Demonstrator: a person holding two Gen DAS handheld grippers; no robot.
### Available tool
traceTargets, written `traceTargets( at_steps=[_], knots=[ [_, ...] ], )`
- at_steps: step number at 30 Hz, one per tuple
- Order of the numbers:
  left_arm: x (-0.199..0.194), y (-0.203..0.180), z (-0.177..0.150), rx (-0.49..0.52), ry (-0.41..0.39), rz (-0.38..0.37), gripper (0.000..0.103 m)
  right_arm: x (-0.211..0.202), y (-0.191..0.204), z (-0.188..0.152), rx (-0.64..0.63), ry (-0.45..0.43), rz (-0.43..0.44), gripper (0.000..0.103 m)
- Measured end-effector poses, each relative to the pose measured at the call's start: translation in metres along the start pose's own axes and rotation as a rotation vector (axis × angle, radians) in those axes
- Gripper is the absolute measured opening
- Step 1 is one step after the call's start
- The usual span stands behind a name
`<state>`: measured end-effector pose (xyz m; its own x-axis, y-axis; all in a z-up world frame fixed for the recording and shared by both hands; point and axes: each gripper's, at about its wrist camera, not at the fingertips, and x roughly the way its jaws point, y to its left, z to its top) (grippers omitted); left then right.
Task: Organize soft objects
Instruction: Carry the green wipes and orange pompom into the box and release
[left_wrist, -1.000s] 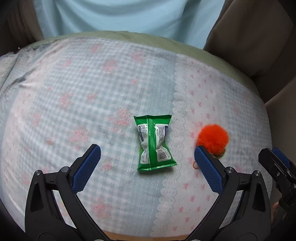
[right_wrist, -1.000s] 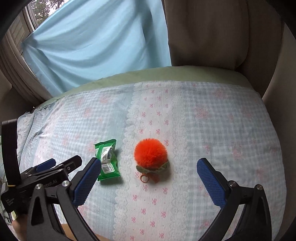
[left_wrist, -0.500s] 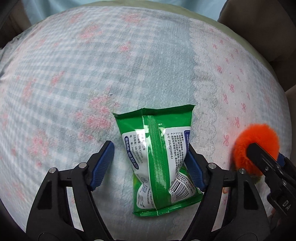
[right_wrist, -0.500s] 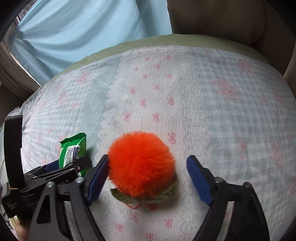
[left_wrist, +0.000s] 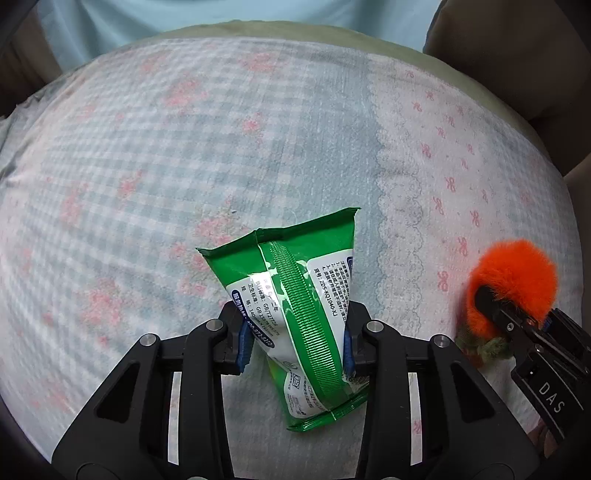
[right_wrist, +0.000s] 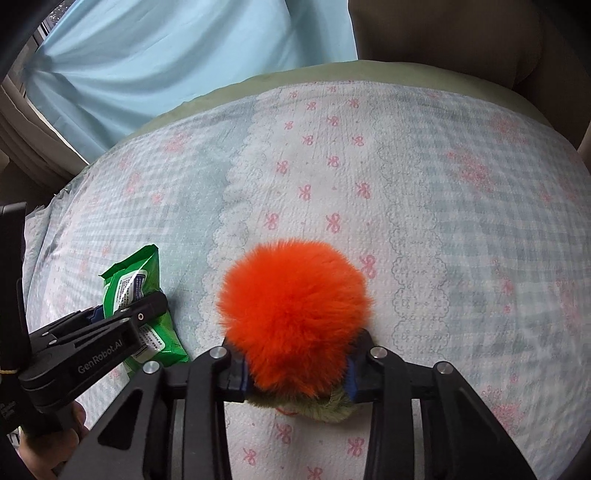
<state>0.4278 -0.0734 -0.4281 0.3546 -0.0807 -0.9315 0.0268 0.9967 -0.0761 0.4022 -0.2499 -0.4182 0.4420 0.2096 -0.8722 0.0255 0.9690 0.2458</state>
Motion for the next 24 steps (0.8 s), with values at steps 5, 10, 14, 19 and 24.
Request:
traceTargets(
  at_steps=[5, 10, 14, 19, 24],
  knots=[
    [-0.034, -0.001, 0.003, 0.001, -0.024, 0.004, 0.032, -0.031, 0.005, 0.006, -0.006, -0.029, -0.003, 0.033],
    [-0.083, -0.001, 0.0, -0.002, -0.063, -0.002, 0.032, -0.078, 0.015, 0.009, -0.019, -0.075, 0.0, 0.033],
    [-0.131, -0.003, -0.002, -0.009, -0.103, -0.009, 0.032, -0.124, 0.026, 0.008, -0.028, -0.114, 0.005, 0.033],
    [-0.201, -0.008, -0.019, -0.011, -0.154, -0.01, 0.033, -0.187, 0.043, 0.0, -0.046, -0.156, 0.009, 0.033],
    [-0.266, -0.011, -0.05, -0.023, -0.172, -0.016, 0.032, -0.251, 0.059, -0.02, -0.068, -0.179, 0.018, 0.033]
  ],
)
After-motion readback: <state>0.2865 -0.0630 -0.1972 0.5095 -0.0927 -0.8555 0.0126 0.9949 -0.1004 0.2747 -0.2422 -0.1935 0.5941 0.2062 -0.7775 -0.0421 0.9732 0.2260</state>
